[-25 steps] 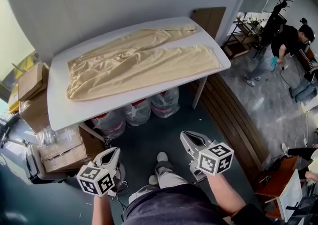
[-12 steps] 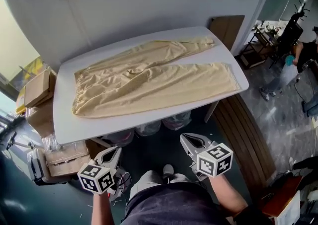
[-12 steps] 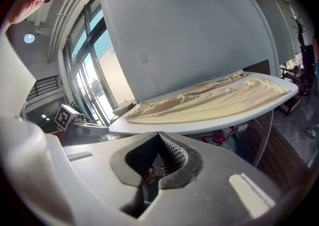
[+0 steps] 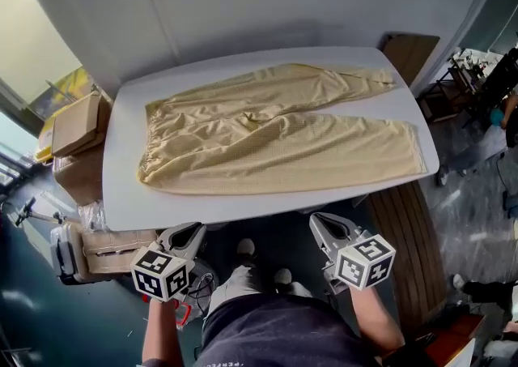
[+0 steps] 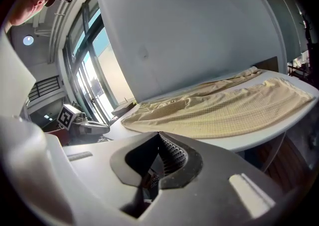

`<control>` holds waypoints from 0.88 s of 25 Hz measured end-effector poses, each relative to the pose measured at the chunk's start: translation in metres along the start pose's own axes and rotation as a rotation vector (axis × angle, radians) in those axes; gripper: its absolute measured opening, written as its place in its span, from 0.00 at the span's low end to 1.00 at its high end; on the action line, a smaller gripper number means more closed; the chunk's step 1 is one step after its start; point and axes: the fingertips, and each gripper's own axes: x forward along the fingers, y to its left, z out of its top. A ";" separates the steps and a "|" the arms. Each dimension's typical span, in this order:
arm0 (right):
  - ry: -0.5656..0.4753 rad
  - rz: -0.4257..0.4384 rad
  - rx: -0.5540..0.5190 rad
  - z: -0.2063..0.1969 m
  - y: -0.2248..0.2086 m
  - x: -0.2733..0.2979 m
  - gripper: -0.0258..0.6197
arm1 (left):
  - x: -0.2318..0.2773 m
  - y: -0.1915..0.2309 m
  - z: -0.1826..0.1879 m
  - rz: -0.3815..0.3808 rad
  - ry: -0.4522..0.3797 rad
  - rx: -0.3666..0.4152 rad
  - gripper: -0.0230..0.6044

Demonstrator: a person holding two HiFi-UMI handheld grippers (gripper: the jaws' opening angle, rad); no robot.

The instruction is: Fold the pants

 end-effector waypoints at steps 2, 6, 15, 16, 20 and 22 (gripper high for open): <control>0.011 0.003 0.003 0.007 0.002 0.016 0.04 | 0.001 0.022 0.005 0.008 0.016 0.000 0.11; 0.035 0.032 0.001 0.020 0.016 0.056 0.04 | 0.010 0.061 0.012 0.005 0.053 -0.014 0.12; 0.097 0.106 0.016 0.031 0.050 0.126 0.13 | 0.016 0.132 0.004 0.004 0.200 0.056 0.30; 0.102 0.104 0.020 0.032 0.051 0.131 0.12 | 0.016 0.141 0.003 0.007 0.217 0.067 0.30; 0.126 0.100 0.041 0.032 0.057 0.150 0.09 | 0.020 0.161 -0.002 -0.021 0.312 0.166 0.38; 0.141 0.105 0.056 0.031 0.061 0.158 0.09 | 0.026 0.162 0.000 -0.059 0.342 0.212 0.40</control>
